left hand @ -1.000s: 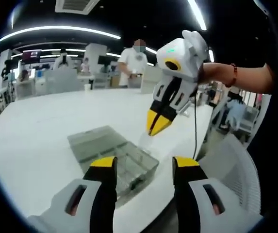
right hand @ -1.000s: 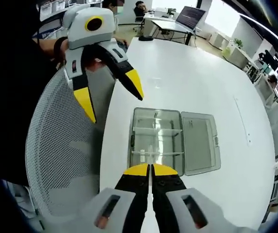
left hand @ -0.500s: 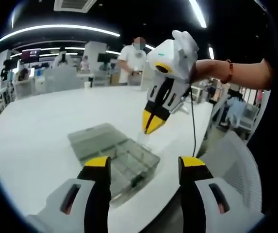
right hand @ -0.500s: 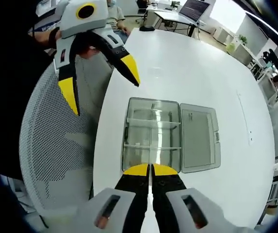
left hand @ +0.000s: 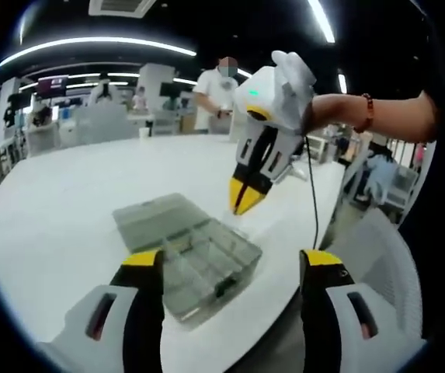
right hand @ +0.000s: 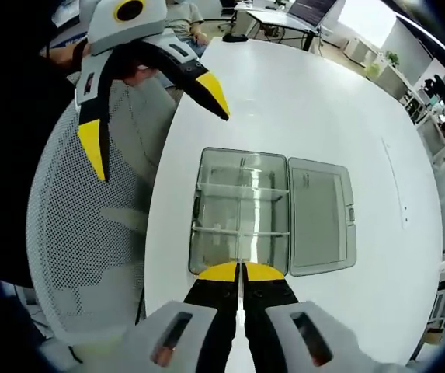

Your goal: Insert the divider into the dual guide fixture by aligning both edges with the guide slots and pushing it downward to the bottom, including one-sided entry, uneven engagement, binding, and posture correction.

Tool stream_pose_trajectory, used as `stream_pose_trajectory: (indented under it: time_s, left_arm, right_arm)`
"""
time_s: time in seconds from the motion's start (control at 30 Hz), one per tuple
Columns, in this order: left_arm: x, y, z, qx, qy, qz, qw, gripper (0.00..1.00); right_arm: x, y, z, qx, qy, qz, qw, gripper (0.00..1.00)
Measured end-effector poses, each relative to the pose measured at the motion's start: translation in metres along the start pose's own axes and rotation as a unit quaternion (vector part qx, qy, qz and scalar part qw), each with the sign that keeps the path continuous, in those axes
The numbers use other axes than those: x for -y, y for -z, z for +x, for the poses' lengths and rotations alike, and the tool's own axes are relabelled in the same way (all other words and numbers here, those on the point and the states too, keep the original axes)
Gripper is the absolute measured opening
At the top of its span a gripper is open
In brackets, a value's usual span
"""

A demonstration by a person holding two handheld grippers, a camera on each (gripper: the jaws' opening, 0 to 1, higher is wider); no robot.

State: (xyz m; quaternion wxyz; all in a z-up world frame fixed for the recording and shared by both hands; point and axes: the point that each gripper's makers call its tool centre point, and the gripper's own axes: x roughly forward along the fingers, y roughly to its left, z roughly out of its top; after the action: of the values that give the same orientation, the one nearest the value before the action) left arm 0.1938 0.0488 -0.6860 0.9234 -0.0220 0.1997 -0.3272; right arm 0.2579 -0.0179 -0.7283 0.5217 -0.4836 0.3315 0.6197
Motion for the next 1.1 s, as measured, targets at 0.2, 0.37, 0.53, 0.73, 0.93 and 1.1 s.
stream_pose_trajectory:
  time_s: [0.2,0.37,0.53,0.73,0.93,1.1]
  left_arm:
    - [0.000,0.000,0.000,0.002,0.000,-0.008,1.0000,0.71]
    - [-0.001,-0.003,-0.001,0.007,-0.001,-0.008,0.9999,0.71]
    - [-0.002,-0.002,-0.002,0.006,-0.002,-0.008,0.9999,0.71]
    - [-0.002,-0.001,-0.003,0.007,-0.005,-0.012,0.9999,0.71]
    - [-0.002,0.001,-0.004,0.006,-0.006,-0.012,0.9999,0.71]
    - [-0.003,0.002,-0.005,0.005,-0.008,-0.013,0.9999,0.71]
  right_arm:
    - [0.000,0.001,0.003,-0.003,-0.005,0.000,1.0000,0.00]
    - [-0.001,-0.002,0.004,0.000,-0.006,-0.003,1.0000,0.00]
    - [-0.002,-0.001,0.007,-0.004,-0.010,-0.001,0.9999,0.00]
    - [-0.001,0.000,0.009,-0.012,-0.010,-0.001,0.9999,0.00]
    - [-0.002,0.000,0.011,-0.017,-0.012,-0.005,0.9998,0.00]
    - [-0.001,-0.002,0.011,-0.010,-0.016,0.001,0.9998,0.00]
